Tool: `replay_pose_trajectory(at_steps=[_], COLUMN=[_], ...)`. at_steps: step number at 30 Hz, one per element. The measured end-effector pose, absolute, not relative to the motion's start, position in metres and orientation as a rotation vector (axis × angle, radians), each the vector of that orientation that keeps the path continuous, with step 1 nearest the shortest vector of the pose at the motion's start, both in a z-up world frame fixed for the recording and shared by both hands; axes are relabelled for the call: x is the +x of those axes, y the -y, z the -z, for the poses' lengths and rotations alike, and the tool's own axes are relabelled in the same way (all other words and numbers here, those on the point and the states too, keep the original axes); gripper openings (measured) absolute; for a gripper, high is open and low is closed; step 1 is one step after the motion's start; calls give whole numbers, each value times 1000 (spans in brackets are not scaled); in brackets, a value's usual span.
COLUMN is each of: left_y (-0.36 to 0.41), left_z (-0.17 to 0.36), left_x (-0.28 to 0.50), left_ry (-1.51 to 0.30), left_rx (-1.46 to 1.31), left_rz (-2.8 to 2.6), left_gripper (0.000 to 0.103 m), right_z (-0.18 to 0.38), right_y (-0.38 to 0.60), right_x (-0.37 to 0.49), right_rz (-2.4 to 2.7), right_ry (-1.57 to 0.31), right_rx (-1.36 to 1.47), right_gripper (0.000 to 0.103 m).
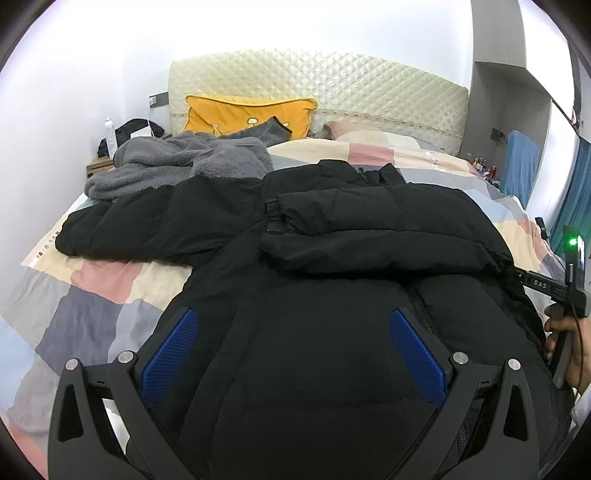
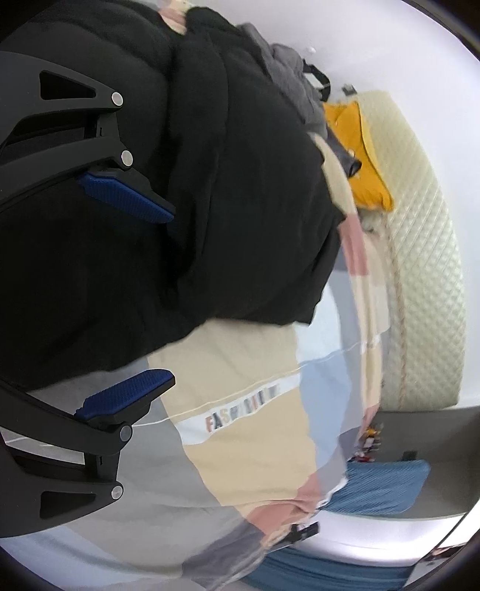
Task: Fold large clothes
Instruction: 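Lay the sleeve flat across the jacket and open the right gripper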
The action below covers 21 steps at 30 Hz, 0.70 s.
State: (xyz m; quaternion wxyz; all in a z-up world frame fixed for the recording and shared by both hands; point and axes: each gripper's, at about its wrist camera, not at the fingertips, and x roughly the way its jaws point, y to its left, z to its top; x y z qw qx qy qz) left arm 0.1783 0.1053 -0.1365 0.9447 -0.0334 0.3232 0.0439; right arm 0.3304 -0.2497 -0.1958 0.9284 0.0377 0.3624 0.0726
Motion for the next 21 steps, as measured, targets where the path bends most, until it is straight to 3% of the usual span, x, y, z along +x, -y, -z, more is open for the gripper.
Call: replay_pose_trajectory(at_steps=[7, 21], left_y=[-90, -80], left_z=[121, 112], left_x=[162, 140], left_ry=[-611, -584], left_rx=[-29, -13], left_rz=[-57, -40], left_gripper=[103, 103], right_z=[153, 121], right_y=[223, 185], right_x=[283, 196], right_rz=[-245, -353], right_ry=[-670, -578], right_rx=[89, 63], right_gripper=[81, 81])
